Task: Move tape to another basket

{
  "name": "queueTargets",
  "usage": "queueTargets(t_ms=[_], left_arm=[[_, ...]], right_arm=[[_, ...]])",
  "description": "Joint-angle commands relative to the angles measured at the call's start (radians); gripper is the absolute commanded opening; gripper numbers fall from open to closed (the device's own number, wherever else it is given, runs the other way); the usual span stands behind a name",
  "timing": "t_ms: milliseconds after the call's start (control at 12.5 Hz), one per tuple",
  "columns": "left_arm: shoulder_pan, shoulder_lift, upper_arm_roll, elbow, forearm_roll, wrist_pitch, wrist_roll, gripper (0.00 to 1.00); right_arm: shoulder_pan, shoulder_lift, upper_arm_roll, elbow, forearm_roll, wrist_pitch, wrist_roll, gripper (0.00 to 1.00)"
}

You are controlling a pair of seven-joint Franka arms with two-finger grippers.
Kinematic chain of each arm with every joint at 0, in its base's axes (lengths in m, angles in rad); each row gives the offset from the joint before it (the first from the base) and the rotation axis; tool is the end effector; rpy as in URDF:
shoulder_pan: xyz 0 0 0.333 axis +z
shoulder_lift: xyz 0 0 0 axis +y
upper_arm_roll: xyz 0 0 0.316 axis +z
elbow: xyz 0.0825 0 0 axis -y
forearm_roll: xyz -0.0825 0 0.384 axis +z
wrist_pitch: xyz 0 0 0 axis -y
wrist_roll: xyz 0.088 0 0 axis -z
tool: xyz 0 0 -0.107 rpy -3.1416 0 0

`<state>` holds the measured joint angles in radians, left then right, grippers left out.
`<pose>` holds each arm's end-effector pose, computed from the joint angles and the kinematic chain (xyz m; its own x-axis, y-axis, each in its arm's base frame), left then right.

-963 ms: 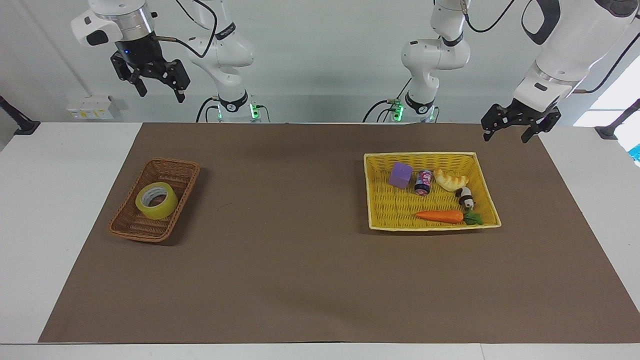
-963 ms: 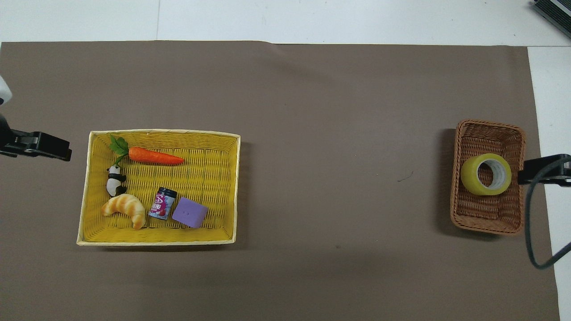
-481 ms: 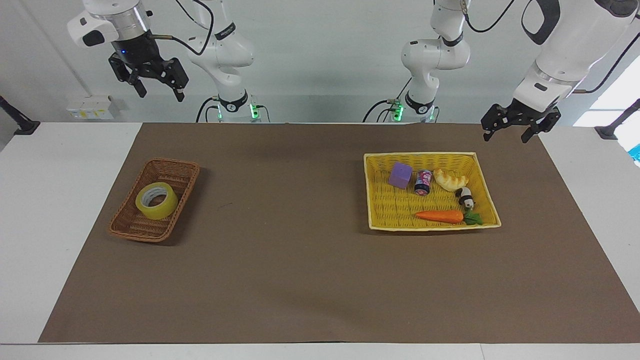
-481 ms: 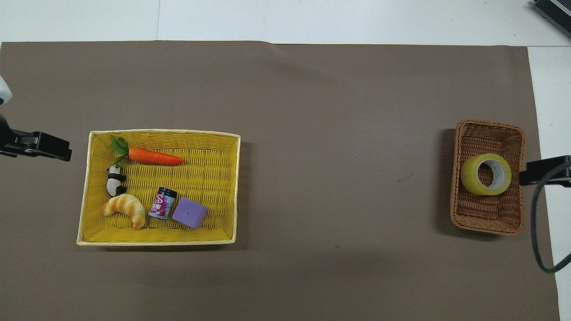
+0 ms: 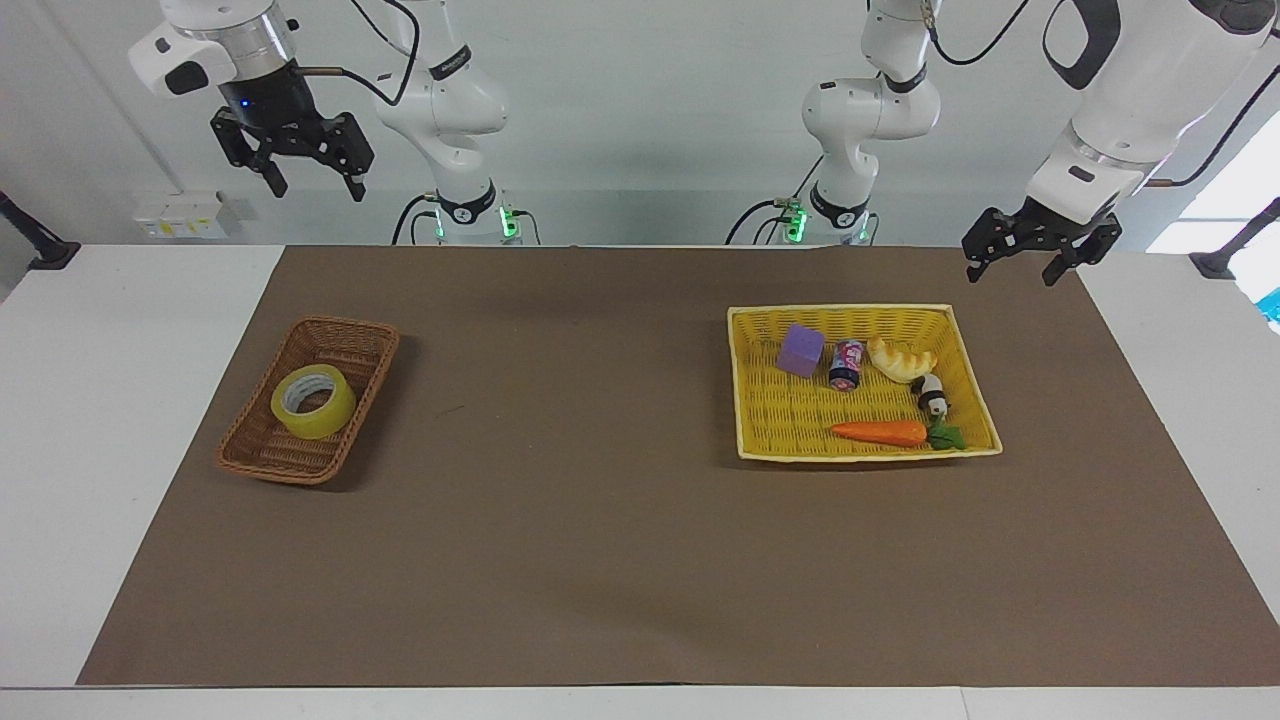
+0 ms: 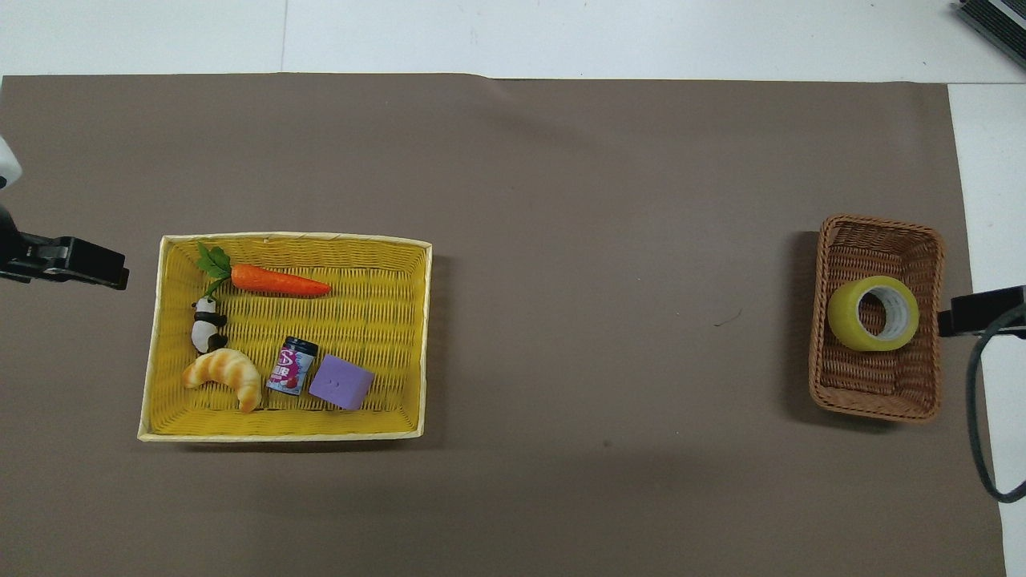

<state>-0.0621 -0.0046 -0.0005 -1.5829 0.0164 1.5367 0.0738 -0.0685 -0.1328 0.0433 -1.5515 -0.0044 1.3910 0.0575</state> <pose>0.5482 -0.0326 0.6184 0.9899 -0.1354 -0.0427 -0.1360 -0.9906 -0.0133 0.4919 -0.0111 0.6874 0.9961 -0.0839 -0.0272 -0.0836 -0.9964 0.0117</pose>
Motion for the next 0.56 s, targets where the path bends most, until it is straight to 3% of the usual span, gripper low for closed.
queueTargets(t_ms=[0,481], left_arm=[[0.011,0.006,-0.009,0.017,0.01,-0.02,0.014,1.0],[0.011,0.006,-0.009,0.017,0.01,-0.02,0.014,1.0]], right_arm=[[-0.011,-0.014,0.004,-0.012,-0.032,0.003,-0.024,1.0],[-0.011,-0.016,0.006,-0.012,-0.026,-0.003,-0.025,1.0]])
